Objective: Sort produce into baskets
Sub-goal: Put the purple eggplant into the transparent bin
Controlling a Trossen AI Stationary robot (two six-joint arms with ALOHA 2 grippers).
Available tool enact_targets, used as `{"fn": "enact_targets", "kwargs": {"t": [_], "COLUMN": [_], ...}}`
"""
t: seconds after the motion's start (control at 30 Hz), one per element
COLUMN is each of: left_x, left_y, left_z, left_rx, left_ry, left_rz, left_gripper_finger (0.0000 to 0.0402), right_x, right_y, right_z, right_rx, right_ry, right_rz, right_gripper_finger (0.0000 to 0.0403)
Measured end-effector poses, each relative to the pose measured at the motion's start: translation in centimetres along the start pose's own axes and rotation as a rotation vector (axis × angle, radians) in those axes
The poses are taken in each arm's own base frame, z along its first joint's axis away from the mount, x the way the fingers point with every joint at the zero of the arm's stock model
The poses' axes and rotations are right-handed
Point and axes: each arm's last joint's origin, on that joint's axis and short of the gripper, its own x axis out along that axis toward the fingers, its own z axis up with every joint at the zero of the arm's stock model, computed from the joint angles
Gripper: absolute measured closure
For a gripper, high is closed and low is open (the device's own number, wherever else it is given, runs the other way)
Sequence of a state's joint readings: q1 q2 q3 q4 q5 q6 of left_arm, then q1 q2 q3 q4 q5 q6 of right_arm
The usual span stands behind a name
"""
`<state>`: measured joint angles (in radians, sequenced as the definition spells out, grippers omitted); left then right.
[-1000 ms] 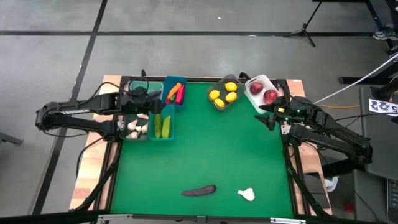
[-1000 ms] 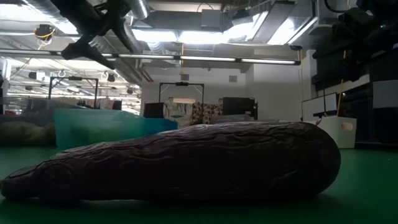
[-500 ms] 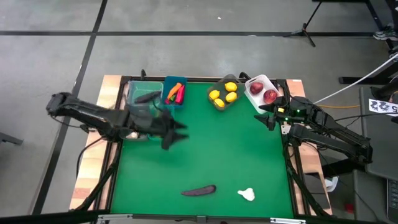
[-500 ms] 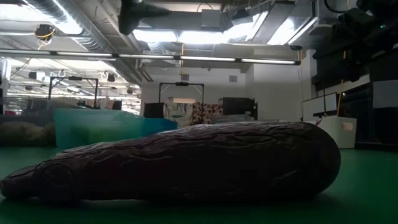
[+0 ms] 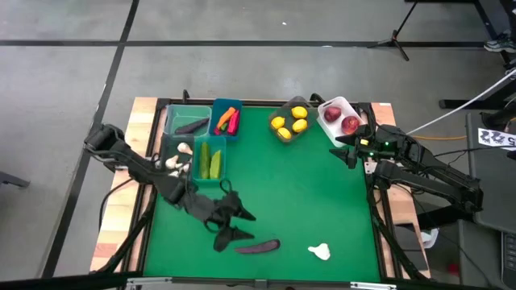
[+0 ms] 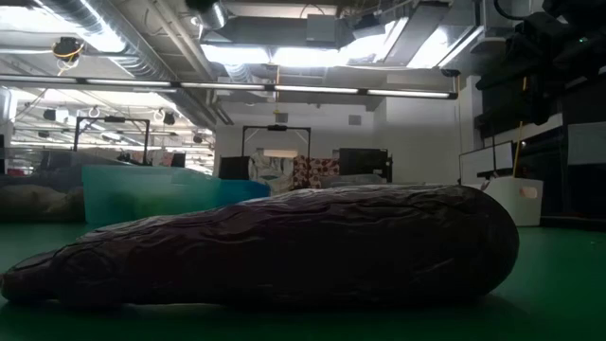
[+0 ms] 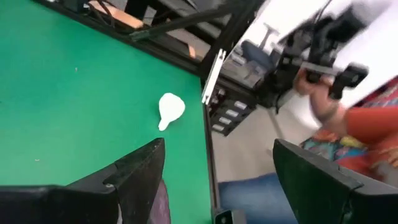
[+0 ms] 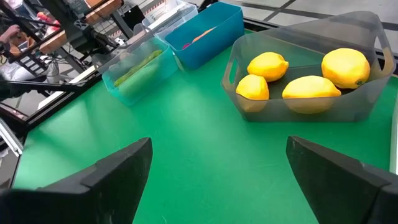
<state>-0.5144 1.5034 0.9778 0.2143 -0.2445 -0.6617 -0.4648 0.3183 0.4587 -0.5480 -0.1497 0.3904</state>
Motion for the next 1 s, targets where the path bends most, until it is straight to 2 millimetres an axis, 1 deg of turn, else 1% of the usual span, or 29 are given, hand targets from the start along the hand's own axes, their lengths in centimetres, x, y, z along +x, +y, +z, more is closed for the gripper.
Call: {"fn": "enact_targets", "kwargs": {"t": [0.1,0.2,0.27,0.4,0.47,0.53,0.6,0.7,0.9,1.0], "left_x": [0.9,1.7,2.5,4.4,5.5,6.3,6.9,7.5,8.5,9.1], "left_y": [-1.9,-3.2,-3.6,-4.4,-4.4,-4.0,-3.5,-3.0,-2.4,-1.9], "left_z": [0.0,-0.2,-0.5,-1.5,-2.4,-3.6,-4.9,-6.4,-8.0,-9.3], "left_rx": [0.067,0.112,0.119,0.107,0.115,0.123,0.14,0.183,0.219,0.234], "left_ry": [0.032,0.076,0.115,0.155,0.177,0.219,0.263,0.311,0.297,0.305], "left_rz": [0.051,0.127,0.169,0.198,0.211,0.243,0.274,0.305,0.362,0.394], "left_gripper_finger": [0.0107,0.0107,0.0107,0.0107,0.0107,0.0107,0.0107,0.0107,0.0107,0.0107], "right_x": [0.0,0.0,0.0,0.0,0.0,0.0,0.0,0.0,0.0,0.0], "right_y": [0.0,0.0,0.0,0.0,0.0,0.0,0.0,-0.1,0.0,0.0], "right_z": [0.0,0.0,0.0,0.0,0.0,-0.1,-0.1,-0.2,-0.2,-0.2], "right_rx": [0.001,0.006,0.006,0.007,0.008,0.019,0.026,0.027,0.035,0.036], "right_ry": [0.0,0.002,0.002,0.003,0.004,0.007,0.012,0.016,0.033,0.033], "right_rz": [0.0,-0.001,-0.001,-0.001,-0.001,-0.002,-0.004,-0.006,0.015,0.015], "right_gripper_finger": [0.0033,0.0033,0.0033,0.0033,0.0033,0.0033,0.0033,0.0033,0.0033,0.0033]}}
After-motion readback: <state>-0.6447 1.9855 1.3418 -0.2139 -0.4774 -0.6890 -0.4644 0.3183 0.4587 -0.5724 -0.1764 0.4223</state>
